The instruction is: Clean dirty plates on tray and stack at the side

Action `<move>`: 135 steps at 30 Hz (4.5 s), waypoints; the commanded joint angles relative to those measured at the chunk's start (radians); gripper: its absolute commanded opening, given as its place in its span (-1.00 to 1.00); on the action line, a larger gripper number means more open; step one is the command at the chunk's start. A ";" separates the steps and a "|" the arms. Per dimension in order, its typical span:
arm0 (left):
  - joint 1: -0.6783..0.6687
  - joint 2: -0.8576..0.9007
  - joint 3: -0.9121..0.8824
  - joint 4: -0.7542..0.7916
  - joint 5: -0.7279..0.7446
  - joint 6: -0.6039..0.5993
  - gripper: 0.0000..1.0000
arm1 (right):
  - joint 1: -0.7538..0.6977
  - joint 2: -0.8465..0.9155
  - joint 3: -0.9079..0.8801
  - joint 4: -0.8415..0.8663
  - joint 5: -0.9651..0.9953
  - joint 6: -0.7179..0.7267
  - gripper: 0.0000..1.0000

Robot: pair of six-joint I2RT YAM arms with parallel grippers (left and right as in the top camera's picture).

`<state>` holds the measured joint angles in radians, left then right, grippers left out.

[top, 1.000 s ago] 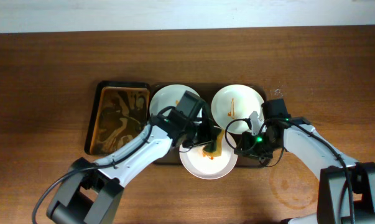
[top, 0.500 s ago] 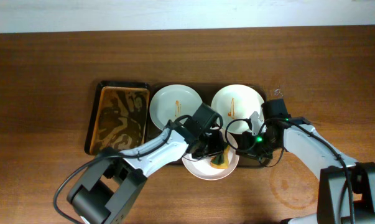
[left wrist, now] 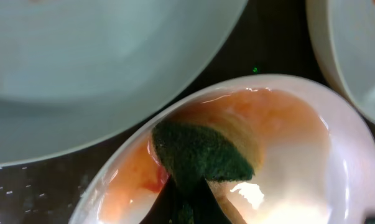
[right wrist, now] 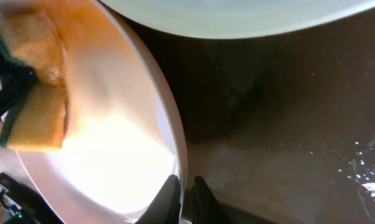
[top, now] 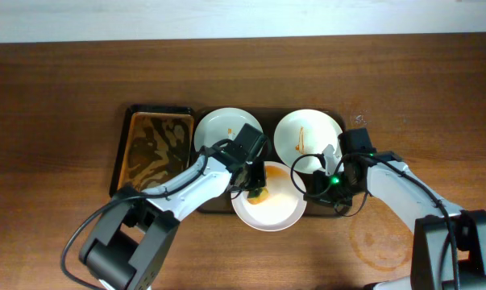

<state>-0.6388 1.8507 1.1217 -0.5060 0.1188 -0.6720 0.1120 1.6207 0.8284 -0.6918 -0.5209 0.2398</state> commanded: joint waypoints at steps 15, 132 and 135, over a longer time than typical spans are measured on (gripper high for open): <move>0.265 -0.293 -0.020 -0.105 -0.221 0.196 -1.00 | 0.080 0.006 0.006 0.034 0.062 0.002 -0.49; 0.620 -0.293 -0.020 -0.131 -0.072 0.442 -1.00 | 0.274 0.111 0.237 0.263 0.153 0.280 0.01; 0.620 -0.293 -0.020 -0.131 -0.069 0.442 -1.00 | 0.311 0.208 0.237 0.362 0.176 0.388 -0.04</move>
<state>-0.0193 1.5764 1.1030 -0.6395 0.0311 -0.2485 0.4046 1.7687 1.0557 -0.3656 -0.3756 0.5262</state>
